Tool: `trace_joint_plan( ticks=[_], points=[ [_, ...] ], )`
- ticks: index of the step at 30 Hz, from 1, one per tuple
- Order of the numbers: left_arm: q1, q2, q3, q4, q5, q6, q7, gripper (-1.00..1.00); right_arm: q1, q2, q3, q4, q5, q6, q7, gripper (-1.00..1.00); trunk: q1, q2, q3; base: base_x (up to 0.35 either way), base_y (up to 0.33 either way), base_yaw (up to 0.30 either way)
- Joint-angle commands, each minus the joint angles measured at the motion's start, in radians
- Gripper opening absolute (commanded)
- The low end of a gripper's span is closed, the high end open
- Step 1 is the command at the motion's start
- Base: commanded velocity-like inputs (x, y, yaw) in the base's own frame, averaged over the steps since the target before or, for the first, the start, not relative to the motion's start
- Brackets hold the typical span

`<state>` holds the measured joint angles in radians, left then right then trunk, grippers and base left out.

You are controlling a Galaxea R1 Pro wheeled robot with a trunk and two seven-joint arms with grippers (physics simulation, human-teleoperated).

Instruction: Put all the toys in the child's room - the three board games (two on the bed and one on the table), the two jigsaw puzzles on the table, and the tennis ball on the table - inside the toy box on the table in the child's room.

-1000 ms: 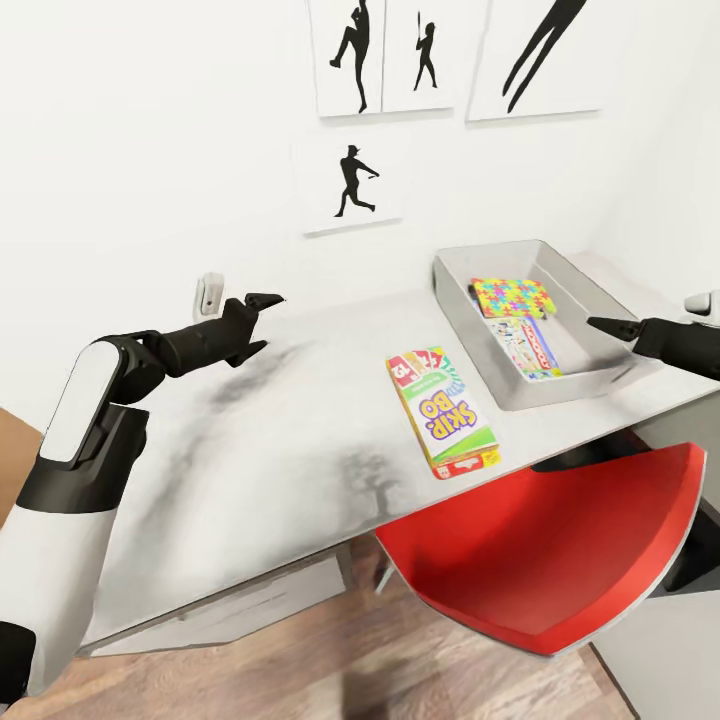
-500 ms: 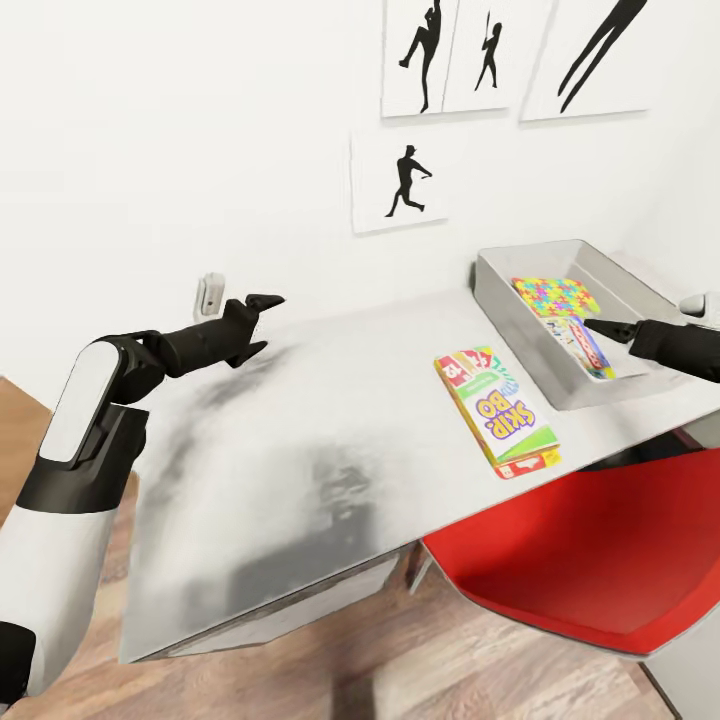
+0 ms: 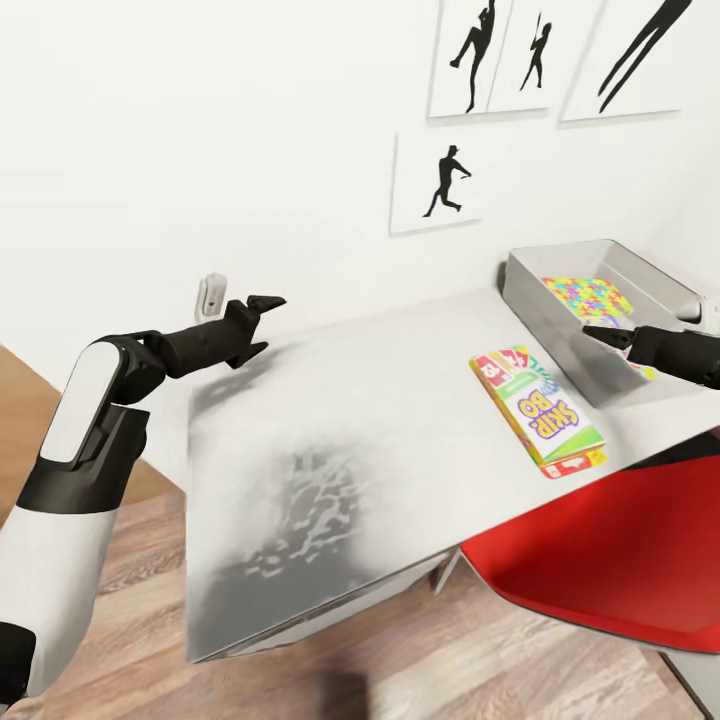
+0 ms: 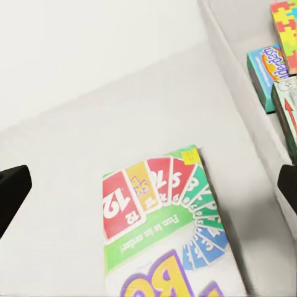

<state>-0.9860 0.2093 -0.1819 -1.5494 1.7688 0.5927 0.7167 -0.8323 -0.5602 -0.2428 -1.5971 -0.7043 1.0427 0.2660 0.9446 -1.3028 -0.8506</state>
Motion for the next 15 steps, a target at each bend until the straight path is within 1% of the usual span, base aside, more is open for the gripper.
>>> trace_joint_plan(
  ticks=[1,5,8,9,10,12,13,15],
  points=[
    [0.000,0.001,-0.001,-0.002,0.009,-0.001,0.009,1.00,0.004,0.000,-0.003,0.000,0.009,0.004,0.010,1.00,0.000,0.000,-0.001,0.000,0.069,0.000],
    [0.002,0.001,-0.001,-0.009,0.012,-0.001,0.012,1.00,0.011,-0.001,-0.007,0.000,0.009,0.004,0.009,1.00,0.000,0.000,-0.001,0.000,0.053,0.000],
    [0.015,0.001,-0.001,-0.021,0.016,-0.001,0.013,1.00,0.016,-0.003,-0.010,0.000,0.009,0.004,0.009,1.00,0.000,0.000,-0.001,0.000,0.030,0.000],
    [0.029,-0.001,-0.001,-0.028,0.018,-0.001,0.014,1.00,0.017,-0.003,-0.011,-0.001,0.009,0.004,0.009,1.00,0.000,0.000,-0.001,0.000,0.023,0.000],
    [0.029,-0.001,-0.001,-0.028,0.018,-0.001,0.014,1.00,0.017,-0.003,-0.011,-0.001,0.009,0.004,0.009,1.00,0.000,0.000,-0.001,0.000,0.018,0.000],
    [0.058,-0.006,-0.001,-0.039,0.019,-0.001,0.012,1.00,0.020,-0.004,-0.012,-0.001,0.009,0.004,0.009,1.00,0.000,0.000,-0.001,0.000,0.016,0.000],
    [0.058,-0.006,-0.001,-0.039,0.019,-0.001,0.012,1.00,0.020,-0.004,-0.012,-0.001,0.009,0.004,0.009,1.00,0.000,0.000,-0.001,0.000,0.014,0.000],
    [0.079,-0.010,-0.001,-0.046,0.021,-0.001,0.009,1.00,0.021,-0.005,-0.013,-0.001,0.009,0.004,0.009,1.00,0.000,0.000,-0.001,0.000,0.010,0.000]
  ],
)
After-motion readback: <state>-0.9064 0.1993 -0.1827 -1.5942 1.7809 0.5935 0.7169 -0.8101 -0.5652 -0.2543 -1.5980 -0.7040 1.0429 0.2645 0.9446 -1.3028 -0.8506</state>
